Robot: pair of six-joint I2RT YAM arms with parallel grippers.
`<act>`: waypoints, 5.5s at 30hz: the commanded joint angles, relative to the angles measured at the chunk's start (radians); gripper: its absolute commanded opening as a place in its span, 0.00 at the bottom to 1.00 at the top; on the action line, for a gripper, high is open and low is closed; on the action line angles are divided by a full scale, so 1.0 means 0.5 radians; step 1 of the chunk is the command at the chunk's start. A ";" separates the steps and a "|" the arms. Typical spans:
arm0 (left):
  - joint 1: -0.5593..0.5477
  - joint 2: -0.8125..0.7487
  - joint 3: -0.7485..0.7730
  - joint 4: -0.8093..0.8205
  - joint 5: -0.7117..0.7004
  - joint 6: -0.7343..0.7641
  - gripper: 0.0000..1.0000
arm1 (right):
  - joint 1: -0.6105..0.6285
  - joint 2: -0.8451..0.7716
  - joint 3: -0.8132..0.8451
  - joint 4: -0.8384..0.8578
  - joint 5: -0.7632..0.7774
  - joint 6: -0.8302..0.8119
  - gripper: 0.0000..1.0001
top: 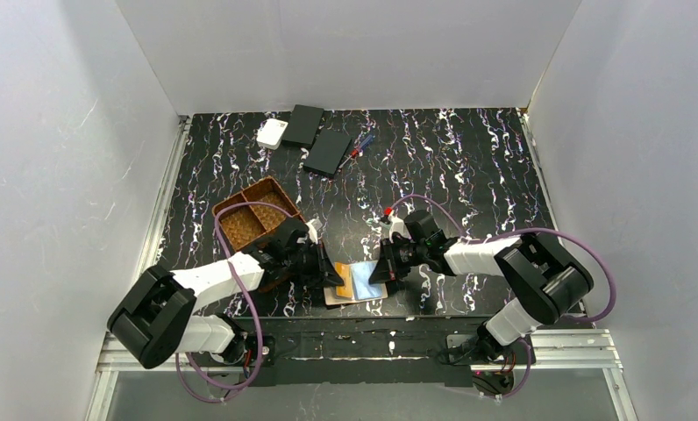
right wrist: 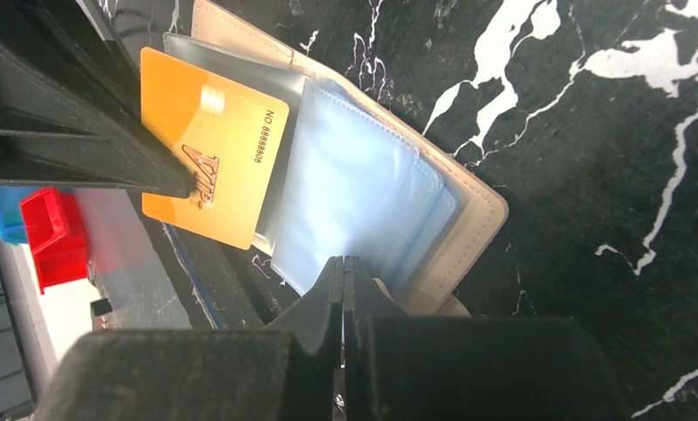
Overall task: Put the credit cards into the card holder
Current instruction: Insert the credit card into the card holder.
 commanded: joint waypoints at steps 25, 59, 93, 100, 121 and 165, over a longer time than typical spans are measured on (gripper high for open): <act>-0.210 0.072 0.167 -0.286 -0.146 -0.062 0.00 | -0.004 -0.179 0.001 -0.257 0.201 -0.124 0.01; -0.287 0.125 0.314 -0.300 -0.326 -0.104 0.00 | -0.003 -0.211 -0.060 -0.197 0.176 -0.093 0.01; -0.293 0.317 0.362 -0.071 -0.170 -0.035 0.00 | -0.006 -0.268 -0.093 -0.224 0.209 -0.102 0.01; -0.293 0.318 0.390 -0.061 -0.151 0.010 0.00 | -0.004 -0.290 -0.084 -0.264 0.222 -0.116 0.01; -0.294 0.429 0.440 -0.029 -0.118 -0.028 0.00 | -0.004 -0.432 -0.015 -0.604 0.415 -0.264 0.06; -0.253 0.668 0.676 -0.206 0.102 0.189 0.00 | -0.005 -0.442 0.002 -0.646 0.433 -0.287 0.10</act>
